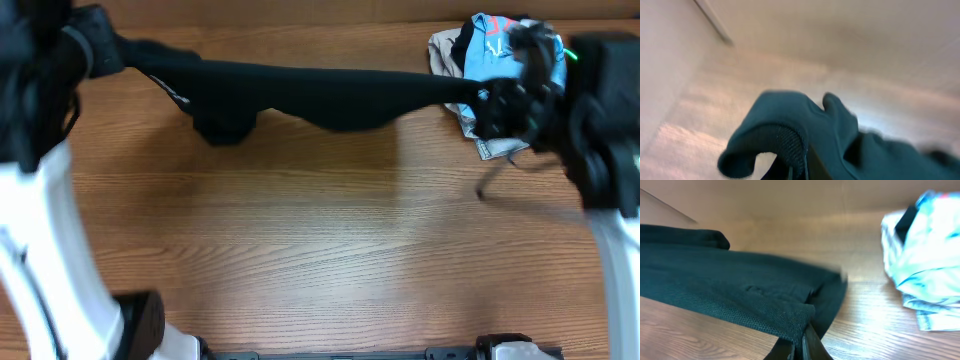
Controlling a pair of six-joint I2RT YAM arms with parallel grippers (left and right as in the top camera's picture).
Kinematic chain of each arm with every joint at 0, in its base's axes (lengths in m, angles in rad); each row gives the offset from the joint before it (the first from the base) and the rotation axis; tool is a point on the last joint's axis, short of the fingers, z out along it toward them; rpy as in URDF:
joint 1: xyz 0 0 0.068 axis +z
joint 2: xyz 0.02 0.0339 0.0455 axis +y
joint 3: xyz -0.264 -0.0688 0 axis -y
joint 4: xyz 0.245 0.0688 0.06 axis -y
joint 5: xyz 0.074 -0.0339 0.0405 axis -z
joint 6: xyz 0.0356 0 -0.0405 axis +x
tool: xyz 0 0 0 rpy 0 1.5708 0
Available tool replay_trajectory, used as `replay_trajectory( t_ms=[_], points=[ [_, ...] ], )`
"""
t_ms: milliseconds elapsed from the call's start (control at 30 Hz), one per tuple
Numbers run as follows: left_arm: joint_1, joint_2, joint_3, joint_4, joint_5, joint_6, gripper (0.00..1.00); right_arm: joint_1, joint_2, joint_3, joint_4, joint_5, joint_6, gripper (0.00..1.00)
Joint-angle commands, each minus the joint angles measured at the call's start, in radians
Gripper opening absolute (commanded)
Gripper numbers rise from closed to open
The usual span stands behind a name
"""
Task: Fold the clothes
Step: 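Stretch the t-shirt between both grippers, pulling apart left and right, then lower the stretched t-shirt flat onto the table with both grippers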
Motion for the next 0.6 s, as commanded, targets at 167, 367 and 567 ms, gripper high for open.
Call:
replay_trajectory(
  t_ms=[167,367,567],
  points=[
    [0.007,-0.165,0.028,-0.001,-0.016,0.016,0.04,-0.011,-0.219,0.008,-0.076,0.168,0.008,0.04],
    [0.007,-0.123,0.027,0.005,-0.031,0.017,0.04,-0.011,-0.188,0.008,-0.049,0.227,0.003,0.04],
    [0.008,0.003,0.027,0.093,-0.122,0.033,0.04,-0.011,-0.009,0.008,0.079,0.227,-0.001,0.04]
  ],
)
